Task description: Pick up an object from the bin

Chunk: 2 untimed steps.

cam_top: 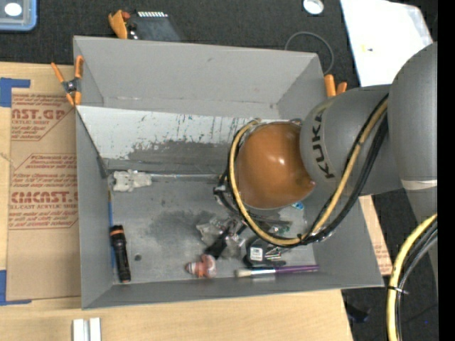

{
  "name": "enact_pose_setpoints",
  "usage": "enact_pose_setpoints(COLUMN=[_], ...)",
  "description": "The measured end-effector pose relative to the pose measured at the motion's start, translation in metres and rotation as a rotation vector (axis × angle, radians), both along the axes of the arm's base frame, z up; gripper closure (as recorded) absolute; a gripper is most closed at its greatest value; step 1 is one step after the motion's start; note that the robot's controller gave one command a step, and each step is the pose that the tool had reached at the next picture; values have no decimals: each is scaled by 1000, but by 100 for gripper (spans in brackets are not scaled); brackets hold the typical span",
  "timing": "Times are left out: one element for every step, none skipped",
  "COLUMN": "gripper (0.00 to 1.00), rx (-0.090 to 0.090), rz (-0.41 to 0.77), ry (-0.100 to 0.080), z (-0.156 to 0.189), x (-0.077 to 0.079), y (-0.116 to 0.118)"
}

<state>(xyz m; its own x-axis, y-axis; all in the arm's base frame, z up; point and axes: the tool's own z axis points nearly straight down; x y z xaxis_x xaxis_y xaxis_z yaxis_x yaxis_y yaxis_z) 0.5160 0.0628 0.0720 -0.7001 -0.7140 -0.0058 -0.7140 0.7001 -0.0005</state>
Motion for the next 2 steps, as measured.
enact_pose_setpoints(gripper=[100,100], rx=[-1,0], rz=[0,0], ry=[10,1], z=[22,53], x=[-3,-1], y=[0,1])
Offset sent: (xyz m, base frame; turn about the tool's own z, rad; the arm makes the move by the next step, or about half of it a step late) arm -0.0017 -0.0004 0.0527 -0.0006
